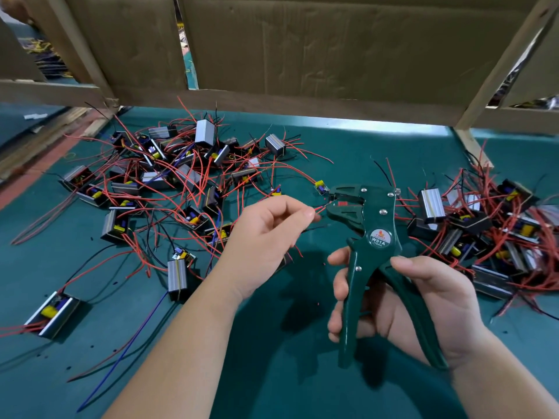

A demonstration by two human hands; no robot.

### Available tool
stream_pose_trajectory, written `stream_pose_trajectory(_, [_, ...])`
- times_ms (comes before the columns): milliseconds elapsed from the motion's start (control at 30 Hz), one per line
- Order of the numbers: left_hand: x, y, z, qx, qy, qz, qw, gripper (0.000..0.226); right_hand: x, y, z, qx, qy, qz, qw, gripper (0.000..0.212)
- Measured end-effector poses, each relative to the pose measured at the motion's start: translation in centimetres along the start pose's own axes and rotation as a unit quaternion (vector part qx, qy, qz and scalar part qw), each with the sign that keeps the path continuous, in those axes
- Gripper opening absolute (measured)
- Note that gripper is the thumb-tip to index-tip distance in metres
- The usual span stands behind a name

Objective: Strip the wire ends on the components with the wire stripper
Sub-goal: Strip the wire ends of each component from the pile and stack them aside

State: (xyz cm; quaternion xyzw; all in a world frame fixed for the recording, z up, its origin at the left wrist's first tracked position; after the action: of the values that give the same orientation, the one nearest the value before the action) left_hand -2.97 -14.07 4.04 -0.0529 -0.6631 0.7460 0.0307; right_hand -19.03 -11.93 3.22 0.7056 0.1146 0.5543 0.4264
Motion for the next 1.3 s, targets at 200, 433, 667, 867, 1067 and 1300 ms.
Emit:
stream_pose_trajectory(200, [0.0, -1.1, -0.2, 0.074, 0.004, 0.12, 0.99, 0.014, 0.5, 0.2, -0.5, 0.015, 0.048, -0.009, 0.999, 0.046])
stream_pose_trajectory(433, [-0.2, -2.2, -0.8, 0.147, -0.033, 0.296, 0.943, 0.012, -0.2, -0.2, -0.4, 0.023, -0.024, -0.094, 0.995, 0.053])
stream_pose_trajectory(667, [-0.3, -2.6, -0.9, 0.178, -0.053, 0.341, 0.922, 0.012, -0.4, -0.4, -0.3, 0.026, -0.044, -0.118, 0.992, 0.048])
stream_pose_trajectory(867, [-0.3, -2.7, -0.9, 0.188, -0.055, 0.352, 0.915, 0.015, -0.5, -0.4, -0.3, 0.032, -0.033, -0.113, 0.993, 0.046])
stream_pose_trajectory(1067, [-0.3, -2.9, -0.9, 0.2, -0.062, 0.354, 0.912, 0.015, -0.4, -0.7, -0.1, 0.016, -0.042, -0.106, 0.993, 0.044])
stream_pose_trajectory(1300, [-0.4, -1.0, -0.5, 0.106, -0.014, 0.357, 0.928, 0.029, -0.4, -1.8, 0.3, 0.003, -0.131, -0.085, 0.988, 0.045])
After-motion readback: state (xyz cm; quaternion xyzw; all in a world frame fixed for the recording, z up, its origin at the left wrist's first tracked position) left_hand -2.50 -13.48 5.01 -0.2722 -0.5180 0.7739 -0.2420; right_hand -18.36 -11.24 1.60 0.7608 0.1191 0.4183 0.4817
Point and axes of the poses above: each hand's wrist, its own z-axis towards the middle knuckle, its own x-axis out of the palm, y = z × x, the point moved 5 cm from there along z, towards the middle knuckle, and after that the axes turned 12 degrees about y, right-handed, at the moved point
